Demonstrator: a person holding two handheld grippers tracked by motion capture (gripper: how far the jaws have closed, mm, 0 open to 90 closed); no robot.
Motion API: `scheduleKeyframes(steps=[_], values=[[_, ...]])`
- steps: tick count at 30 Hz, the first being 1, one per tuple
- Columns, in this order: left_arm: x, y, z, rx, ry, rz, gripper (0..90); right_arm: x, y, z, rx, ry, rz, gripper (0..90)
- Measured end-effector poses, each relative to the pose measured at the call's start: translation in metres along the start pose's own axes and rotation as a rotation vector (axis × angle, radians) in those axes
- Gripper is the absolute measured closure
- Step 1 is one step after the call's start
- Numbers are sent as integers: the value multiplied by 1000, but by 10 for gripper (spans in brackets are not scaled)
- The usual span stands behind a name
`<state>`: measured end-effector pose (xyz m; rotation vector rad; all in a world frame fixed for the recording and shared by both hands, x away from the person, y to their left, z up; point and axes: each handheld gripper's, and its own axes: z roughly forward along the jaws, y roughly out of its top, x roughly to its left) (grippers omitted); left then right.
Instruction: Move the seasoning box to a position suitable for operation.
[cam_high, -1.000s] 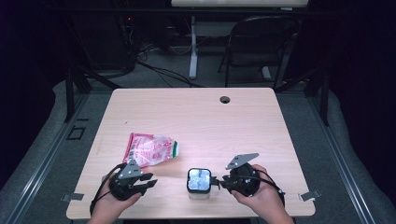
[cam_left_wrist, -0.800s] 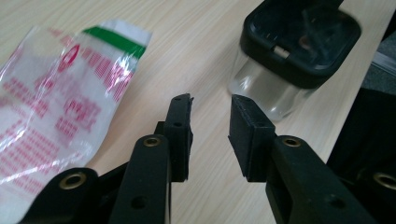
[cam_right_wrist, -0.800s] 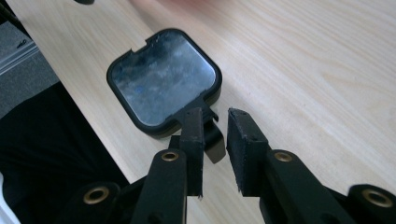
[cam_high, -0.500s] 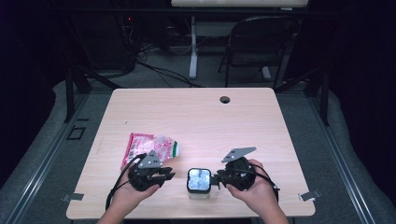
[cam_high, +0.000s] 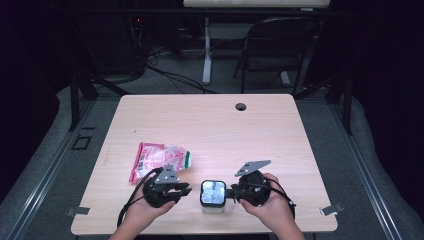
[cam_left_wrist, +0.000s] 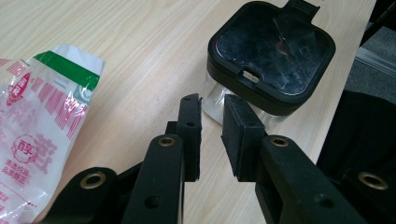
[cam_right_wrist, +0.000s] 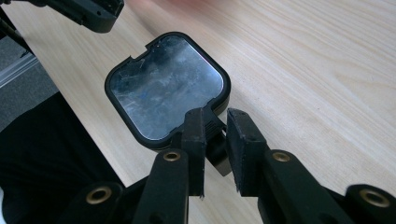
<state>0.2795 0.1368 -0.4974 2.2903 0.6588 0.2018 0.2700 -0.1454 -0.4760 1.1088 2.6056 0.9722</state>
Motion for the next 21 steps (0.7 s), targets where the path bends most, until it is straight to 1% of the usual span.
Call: scheduleKeyframes(steps=[4, 6, 9, 13, 17, 20, 21], values=[[-1, -1, 3, 11, 0, 4, 775, 0, -1, 1, -8, -2, 14, 775], [-2, -2, 5, 19, -4, 10, 782, 0, -1, 1, -28, -4, 18, 770], [-5, -3, 9, 31, -19, 14, 806, -1, -1, 2, -41, 4, 34, 772], [-8, -4, 13, 46, -35, 30, 835, -1, -2, 9, -27, 7, 39, 779], [-10, -6, 15, 50, -54, 37, 879, -2, -2, 10, -33, 17, 50, 790], [-11, -7, 18, 58, -54, 40, 899, -2, -3, 9, -37, 13, 51, 813], [-11, -7, 18, 64, -55, 50, 900, -2, -3, 9, -37, 13, 52, 815]])
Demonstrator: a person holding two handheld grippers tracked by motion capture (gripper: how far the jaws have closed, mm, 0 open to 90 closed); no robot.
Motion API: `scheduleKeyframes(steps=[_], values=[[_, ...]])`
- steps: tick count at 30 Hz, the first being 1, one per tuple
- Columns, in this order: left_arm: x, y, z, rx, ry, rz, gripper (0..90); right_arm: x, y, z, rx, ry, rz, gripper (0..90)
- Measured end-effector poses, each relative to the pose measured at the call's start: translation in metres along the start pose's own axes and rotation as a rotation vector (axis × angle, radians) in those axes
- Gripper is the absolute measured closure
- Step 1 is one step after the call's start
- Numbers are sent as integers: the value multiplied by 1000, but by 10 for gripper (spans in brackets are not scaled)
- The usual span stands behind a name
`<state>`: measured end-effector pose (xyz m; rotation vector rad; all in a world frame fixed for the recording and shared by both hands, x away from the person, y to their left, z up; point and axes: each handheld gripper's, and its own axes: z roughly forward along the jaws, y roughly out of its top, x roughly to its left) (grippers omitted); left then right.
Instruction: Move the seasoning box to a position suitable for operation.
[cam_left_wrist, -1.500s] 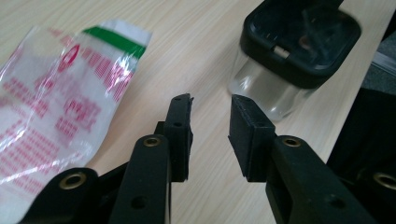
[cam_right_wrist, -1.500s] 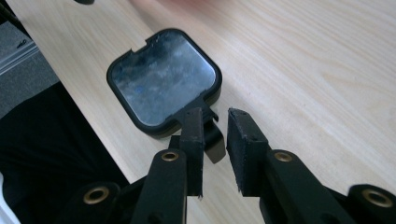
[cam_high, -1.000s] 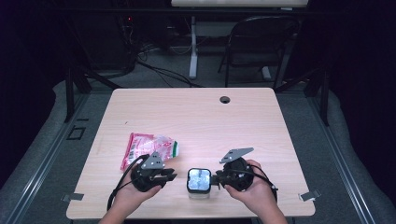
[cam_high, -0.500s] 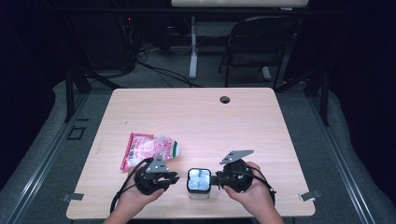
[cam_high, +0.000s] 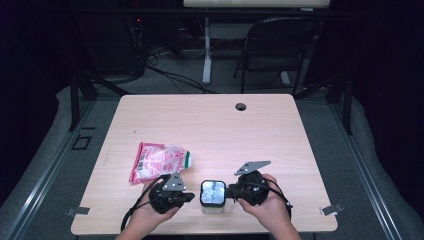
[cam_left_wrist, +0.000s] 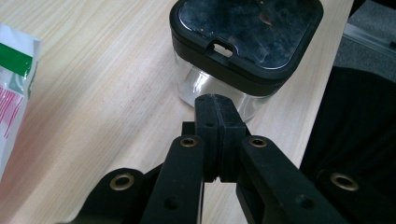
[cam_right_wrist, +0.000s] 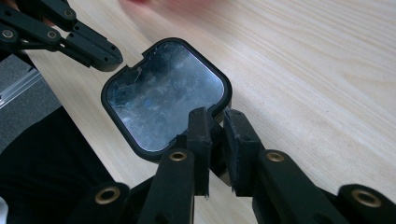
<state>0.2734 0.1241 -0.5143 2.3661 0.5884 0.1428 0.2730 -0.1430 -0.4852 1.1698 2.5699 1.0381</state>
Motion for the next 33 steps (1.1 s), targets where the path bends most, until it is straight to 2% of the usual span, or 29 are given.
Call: scheduleKeyframes(steps=[10, 16, 18, 21, 26, 33], values=[[-4, -1, 2, -8, -38, -1, 900, -1, -1, -1, -3, 4, 8, 827], [-6, 0, 4, -29, -78, -5, 900, 0, -2, -1, -6, 8, 11, 823], [-8, 1, 4, -24, -60, -3, 900, -1, -2, -1, -2, 7, 7, 821], [-7, 0, 4, -38, -83, -11, 900, -1, -3, -1, -6, 10, 13, 818], [-7, 1, 1, -60, -90, -19, 900, -1, -3, -1, -10, 11, 21, 819], [-10, 4, 0, -65, -89, -7, 900, -1, -4, -1, -10, 10, 22, 819]])
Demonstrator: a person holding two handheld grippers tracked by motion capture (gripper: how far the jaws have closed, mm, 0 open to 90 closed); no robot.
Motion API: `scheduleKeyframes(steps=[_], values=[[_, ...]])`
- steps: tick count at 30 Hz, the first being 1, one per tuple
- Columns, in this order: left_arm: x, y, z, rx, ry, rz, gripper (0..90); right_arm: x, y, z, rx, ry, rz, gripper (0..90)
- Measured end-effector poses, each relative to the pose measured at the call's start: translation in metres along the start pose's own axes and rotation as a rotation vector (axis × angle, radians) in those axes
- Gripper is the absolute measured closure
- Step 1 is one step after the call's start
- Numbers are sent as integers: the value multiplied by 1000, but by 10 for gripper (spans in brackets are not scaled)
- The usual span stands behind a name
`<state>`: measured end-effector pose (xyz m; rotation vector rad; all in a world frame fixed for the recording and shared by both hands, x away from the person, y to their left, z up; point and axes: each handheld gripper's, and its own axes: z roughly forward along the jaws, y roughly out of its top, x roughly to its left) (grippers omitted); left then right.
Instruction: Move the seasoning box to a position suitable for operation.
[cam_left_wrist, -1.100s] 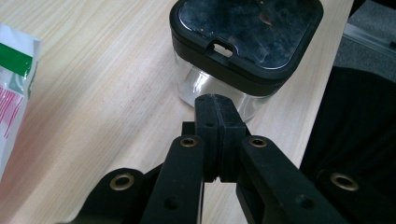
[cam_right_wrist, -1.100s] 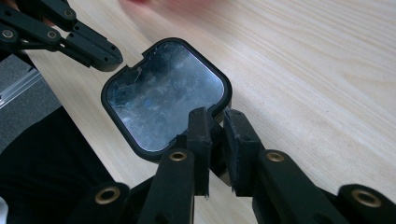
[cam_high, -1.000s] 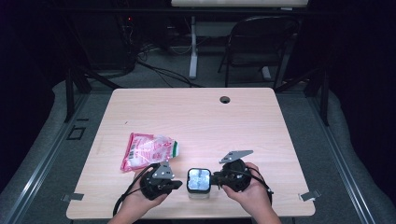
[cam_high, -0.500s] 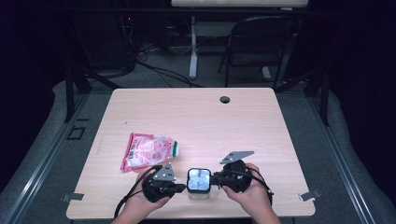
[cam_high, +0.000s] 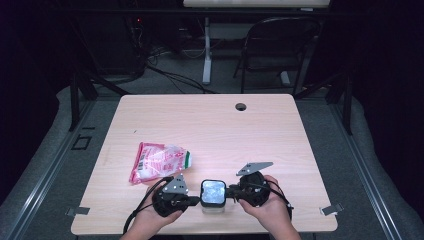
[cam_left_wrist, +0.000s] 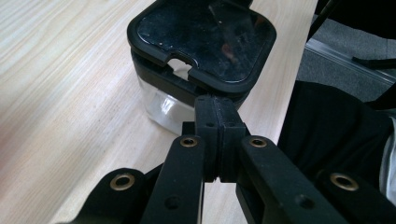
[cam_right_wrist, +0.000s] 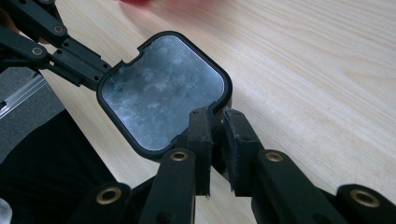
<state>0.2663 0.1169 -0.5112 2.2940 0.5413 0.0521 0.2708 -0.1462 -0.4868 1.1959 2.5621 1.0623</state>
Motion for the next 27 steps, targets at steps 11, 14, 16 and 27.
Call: scheduleKeyframes(steps=[11, 14, 16, 27], values=[[-2, 5, -2, -15, 0, 9, 893, 8, 0, -2, -4, -17, -38, 660], [-3, 9, -4, -20, -4, 15, 886, 12, 0, -5, 1, -7, -52, 587], [-3, 11, -5, -24, 0, 22, 880, 16, 0, -5, -10, -11, -54, 541], [-8, 24, -9, -43, 5, 27, 848, 39, -2, -4, 55, -40, -141, 432]])
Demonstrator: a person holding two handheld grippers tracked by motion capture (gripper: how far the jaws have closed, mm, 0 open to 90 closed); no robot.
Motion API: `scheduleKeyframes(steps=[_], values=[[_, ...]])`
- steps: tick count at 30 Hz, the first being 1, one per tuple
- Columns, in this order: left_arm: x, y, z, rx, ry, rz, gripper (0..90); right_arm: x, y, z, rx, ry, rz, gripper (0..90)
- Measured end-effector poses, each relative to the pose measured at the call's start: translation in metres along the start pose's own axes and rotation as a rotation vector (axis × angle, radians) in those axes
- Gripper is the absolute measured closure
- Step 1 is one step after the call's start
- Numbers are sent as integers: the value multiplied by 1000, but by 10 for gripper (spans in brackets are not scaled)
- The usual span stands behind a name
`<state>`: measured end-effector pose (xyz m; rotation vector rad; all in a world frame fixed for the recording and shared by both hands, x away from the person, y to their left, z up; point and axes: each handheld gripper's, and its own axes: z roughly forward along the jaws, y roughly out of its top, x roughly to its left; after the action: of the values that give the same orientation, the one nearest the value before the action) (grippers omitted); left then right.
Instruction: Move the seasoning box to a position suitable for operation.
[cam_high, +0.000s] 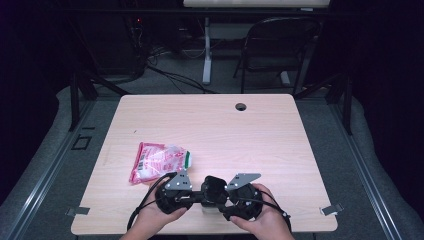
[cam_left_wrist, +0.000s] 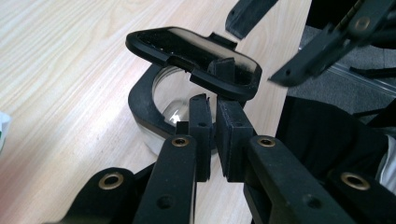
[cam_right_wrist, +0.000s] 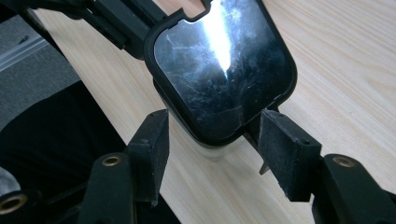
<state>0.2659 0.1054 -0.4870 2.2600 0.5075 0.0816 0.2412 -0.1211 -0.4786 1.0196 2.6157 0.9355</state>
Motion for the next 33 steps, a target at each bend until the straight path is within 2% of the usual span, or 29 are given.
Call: scheduleKeyframes(steps=[11, 14, 17, 33], values=[[-4, 5, -5, -32, 3, 10, 830, 19, 4, 8, -18, -112, -43, 441], [-5, 5, -4, -29, 2, 16, 829, 20, 4, 11, -30, -143, -35, 455], [-5, 4, -3, -30, 0, 15, 825, 19, 3, 10, -45, -135, -13, 466], [-4, -2, 15, 39, 19, 33, 821, 14, 2, 6, -50, -116, 8, 476]])
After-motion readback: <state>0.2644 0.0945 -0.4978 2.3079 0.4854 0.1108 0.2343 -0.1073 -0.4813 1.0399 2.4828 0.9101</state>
